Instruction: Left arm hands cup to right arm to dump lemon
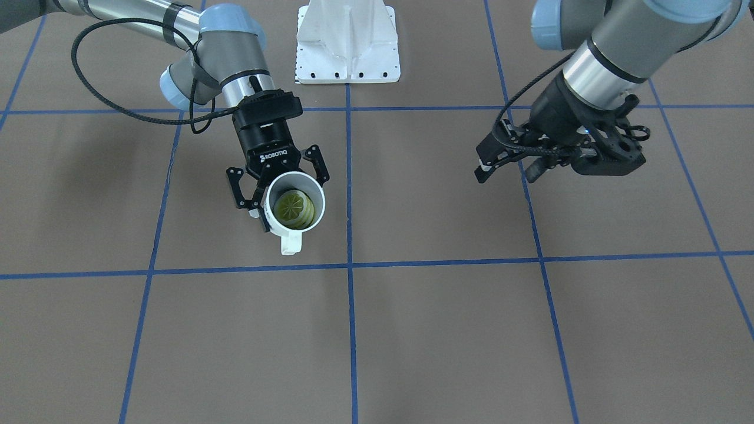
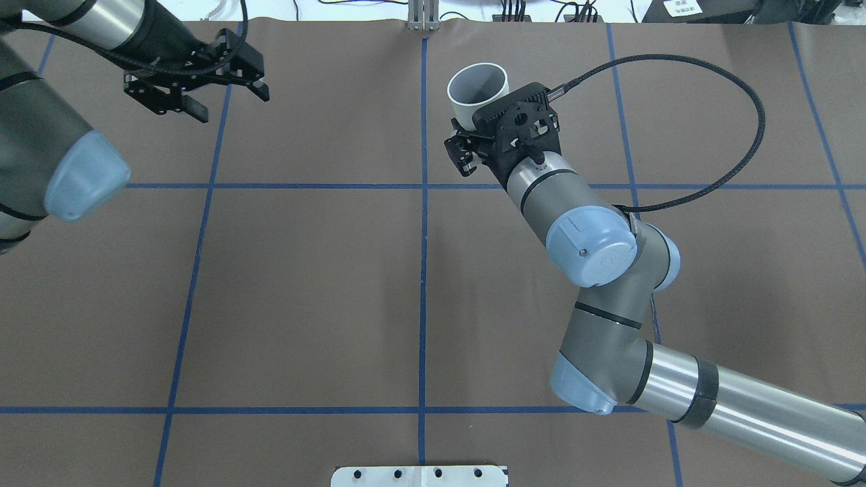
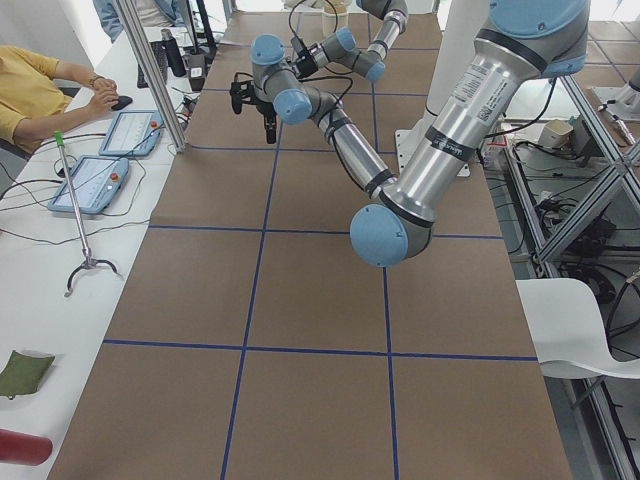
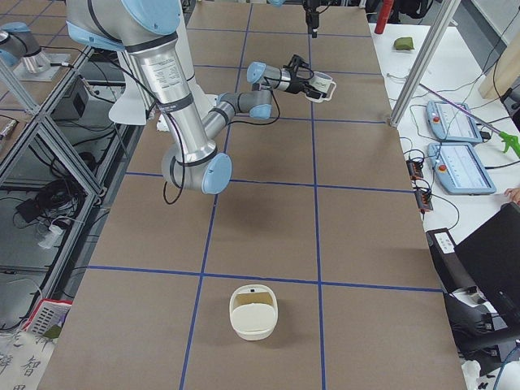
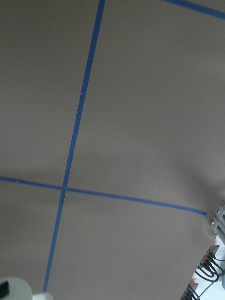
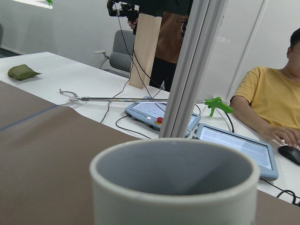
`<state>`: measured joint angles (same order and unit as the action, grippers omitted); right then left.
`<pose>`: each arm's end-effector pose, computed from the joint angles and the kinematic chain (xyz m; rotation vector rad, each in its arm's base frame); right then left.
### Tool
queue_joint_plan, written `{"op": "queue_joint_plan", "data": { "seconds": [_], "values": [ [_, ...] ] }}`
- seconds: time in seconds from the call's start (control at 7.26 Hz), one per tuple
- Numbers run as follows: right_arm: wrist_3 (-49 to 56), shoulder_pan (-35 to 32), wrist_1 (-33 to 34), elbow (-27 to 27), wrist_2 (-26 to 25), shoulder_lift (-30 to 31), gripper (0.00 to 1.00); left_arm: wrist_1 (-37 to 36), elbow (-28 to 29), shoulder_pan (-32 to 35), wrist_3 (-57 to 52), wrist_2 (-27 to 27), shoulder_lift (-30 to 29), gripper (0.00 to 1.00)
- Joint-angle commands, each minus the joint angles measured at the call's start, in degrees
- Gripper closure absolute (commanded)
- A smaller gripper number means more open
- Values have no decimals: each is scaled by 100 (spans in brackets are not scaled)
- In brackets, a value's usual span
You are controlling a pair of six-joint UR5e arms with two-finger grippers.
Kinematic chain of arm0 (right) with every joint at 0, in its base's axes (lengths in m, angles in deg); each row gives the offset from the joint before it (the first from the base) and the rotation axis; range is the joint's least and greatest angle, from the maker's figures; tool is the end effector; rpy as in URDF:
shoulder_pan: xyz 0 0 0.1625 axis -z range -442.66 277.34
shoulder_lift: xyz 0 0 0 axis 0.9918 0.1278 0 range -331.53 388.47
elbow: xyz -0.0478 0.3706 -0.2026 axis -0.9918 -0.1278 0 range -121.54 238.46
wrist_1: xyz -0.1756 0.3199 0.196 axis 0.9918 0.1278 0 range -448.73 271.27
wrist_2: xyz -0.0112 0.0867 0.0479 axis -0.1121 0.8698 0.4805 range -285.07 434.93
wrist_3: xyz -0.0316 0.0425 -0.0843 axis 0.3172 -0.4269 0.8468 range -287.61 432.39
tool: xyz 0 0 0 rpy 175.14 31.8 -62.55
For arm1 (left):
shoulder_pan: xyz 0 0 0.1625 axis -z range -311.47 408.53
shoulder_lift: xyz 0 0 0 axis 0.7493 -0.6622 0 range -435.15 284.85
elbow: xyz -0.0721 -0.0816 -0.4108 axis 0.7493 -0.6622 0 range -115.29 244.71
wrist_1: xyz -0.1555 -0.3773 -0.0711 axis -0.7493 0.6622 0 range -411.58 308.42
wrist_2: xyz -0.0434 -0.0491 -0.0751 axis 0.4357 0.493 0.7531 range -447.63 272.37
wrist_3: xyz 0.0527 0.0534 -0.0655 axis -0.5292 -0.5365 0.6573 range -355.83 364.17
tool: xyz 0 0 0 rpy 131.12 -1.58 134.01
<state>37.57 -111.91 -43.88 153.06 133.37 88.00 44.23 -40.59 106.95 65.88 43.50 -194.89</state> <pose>-0.4652 -0.4731 0.2197 1.2439 -0.6963 0.0122 0.2612 -0.5544 0.2241 0.0951 1.0722 -0.1559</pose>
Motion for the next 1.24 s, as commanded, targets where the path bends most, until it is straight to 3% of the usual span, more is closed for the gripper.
{"op": "queue_joint_plan", "data": {
  "seconds": [0.0, 0.14, 0.28, 0.83, 0.96, 1.1],
  "values": [
    [-469, -203, 323, 171, 53, 153, 100, -36, -17, 362, -1742, -53, 765, 0],
    [-595, -282, 349, 355, 88, 407, 100, -36, 9, 677, -2768, -53, 1151, 0],
    [-649, -474, 341, 739, 541, 792, 100, -45, 70, 967, -3597, -53, 1433, 0],
    [-1572, -608, 254, 2216, 642, 2523, 100, -45, 500, 1619, -4929, -44, 1752, 0],
    [-1572, -608, -69, 2489, 642, 3032, 100, -36, 780, 1751, -5324, -44, 1744, 0],
    [-1633, -608, -960, 2449, 633, 3568, 100, -36, 835, 1822, -5432, -44, 1743, 0]
  ]
}}
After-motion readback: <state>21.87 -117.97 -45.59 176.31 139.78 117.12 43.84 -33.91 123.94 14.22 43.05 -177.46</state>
